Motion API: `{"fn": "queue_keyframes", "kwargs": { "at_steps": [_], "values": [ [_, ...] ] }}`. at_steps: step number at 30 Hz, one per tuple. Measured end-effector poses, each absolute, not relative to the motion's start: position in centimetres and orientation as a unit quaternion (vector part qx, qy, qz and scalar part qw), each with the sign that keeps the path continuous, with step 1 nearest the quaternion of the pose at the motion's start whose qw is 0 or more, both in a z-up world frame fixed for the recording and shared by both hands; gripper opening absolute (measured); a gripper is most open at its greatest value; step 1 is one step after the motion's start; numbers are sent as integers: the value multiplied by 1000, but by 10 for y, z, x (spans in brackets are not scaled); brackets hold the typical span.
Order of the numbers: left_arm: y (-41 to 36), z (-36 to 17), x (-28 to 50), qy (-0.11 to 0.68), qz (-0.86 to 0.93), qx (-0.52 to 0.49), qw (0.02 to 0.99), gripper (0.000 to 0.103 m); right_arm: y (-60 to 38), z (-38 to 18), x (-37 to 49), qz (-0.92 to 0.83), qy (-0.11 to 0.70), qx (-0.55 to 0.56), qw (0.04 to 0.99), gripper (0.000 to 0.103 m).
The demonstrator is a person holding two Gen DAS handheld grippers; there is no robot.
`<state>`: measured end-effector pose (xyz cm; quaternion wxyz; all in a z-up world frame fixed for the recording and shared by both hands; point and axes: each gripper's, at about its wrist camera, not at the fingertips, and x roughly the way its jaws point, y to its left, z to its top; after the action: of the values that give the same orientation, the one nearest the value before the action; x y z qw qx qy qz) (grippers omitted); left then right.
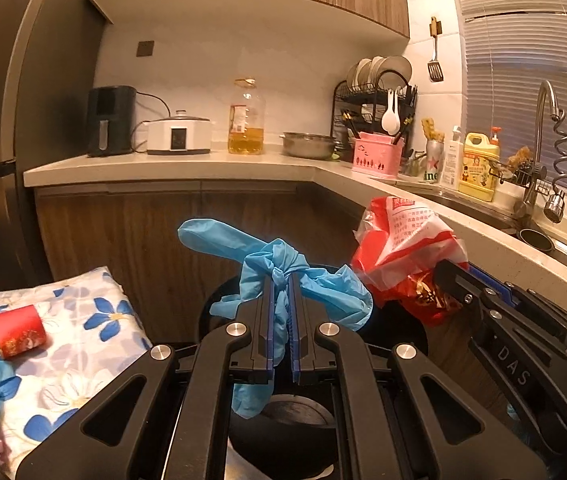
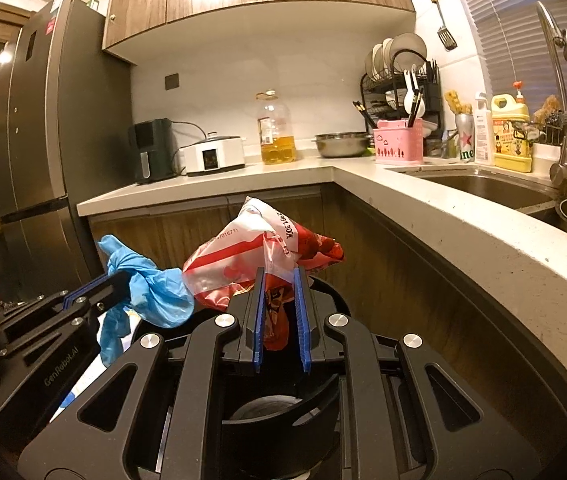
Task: Collect trash
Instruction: 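Carry the glove and bag in both grippers over the black bin, then open both grippers to drop the glove and bag into the bin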
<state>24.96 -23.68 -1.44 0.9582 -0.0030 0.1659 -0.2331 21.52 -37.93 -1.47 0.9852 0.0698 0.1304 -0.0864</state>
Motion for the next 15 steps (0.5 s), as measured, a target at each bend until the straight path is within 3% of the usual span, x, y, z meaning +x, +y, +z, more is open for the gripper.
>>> {"fn": "queue_keyframes", "kwargs": {
  "at_steps": [10, 12, 15],
  "values": [
    [-244, -29, 262, 195, -239, -4, 951, 11, -383, -20, 229, -90, 144, 78, 982, 21],
    [-244, -31, 262, 198, -241, 3, 950, 25, -386, -21, 229, -92, 146, 84, 981, 28],
    [-245, -33, 262, 198, -243, 2, 950, 33, -388, -21, 228, -97, 145, 87, 981, 34]
  ]
}}
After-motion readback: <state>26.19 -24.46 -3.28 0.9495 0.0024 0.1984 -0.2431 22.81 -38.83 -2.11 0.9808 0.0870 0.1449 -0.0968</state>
